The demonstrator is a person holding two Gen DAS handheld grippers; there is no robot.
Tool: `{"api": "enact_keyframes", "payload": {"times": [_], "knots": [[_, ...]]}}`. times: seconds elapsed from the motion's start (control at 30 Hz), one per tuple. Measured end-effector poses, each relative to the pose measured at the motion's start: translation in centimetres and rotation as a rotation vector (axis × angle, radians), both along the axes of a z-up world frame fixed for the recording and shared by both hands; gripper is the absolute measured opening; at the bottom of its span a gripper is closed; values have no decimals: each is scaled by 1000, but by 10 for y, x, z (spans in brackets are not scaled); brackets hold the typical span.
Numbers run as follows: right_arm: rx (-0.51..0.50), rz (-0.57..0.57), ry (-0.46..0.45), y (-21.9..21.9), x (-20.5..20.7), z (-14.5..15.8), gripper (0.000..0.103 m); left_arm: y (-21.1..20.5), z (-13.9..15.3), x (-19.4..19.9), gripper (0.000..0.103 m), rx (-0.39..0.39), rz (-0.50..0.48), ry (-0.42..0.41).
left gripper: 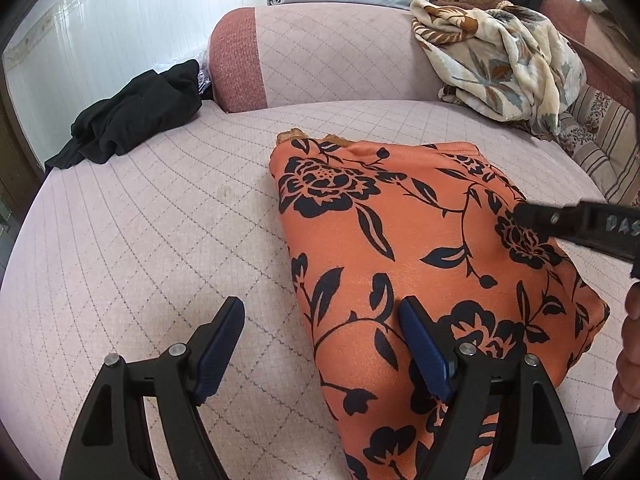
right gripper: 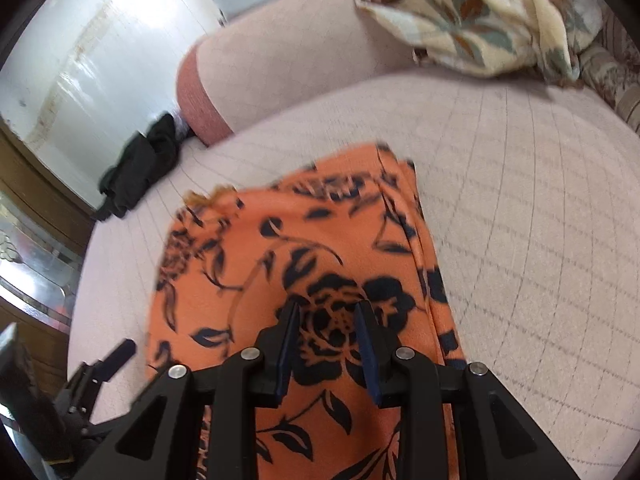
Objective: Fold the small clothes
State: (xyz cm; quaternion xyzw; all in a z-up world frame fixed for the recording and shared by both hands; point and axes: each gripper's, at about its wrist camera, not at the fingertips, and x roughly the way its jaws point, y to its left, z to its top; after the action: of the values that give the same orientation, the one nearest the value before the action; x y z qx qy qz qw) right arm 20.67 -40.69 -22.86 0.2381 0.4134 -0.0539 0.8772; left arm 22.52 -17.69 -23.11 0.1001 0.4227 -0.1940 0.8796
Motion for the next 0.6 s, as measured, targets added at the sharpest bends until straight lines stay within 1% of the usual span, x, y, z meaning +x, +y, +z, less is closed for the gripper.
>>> {"api": "enact_keyframes", "payload": {"times": [0.03, 0.1, 0.13, 0.2, 0.23, 0.27, 0.33, 0.47, 0.6], "knots": [[-9, -4, -30, 1, -3, 5, 32, 0, 0, 0, 81, -1, 1, 1], [-8, -1, -50, 1, -4, 8, 32, 0, -1, 0, 81, 1, 0, -2], [-5, 3, -28, 1, -1, 5, 32, 0, -1, 0, 82, 3, -1, -3], [-3, 9, 68, 2, 9, -11, 33, 0, -2, 1, 83, 5, -2, 1], [3, 10, 93, 2, 12, -20, 33, 0, -3, 1, 83, 4, -1, 0], [0, 8, 79, 2, 12, -20, 33, 1, -3, 1, 84, 3, 0, 1], [-7, 14, 80, 3, 12, -15, 32, 1, -2, 1, 84, 2, 0, 0], [30, 6, 48, -2, 8, -11, 32, 1, 0, 0, 84, -2, 3, -4], [64, -29, -55, -16, -6, 0, 32, 2, 3, 0, 84, -4, 6, -10]]}}
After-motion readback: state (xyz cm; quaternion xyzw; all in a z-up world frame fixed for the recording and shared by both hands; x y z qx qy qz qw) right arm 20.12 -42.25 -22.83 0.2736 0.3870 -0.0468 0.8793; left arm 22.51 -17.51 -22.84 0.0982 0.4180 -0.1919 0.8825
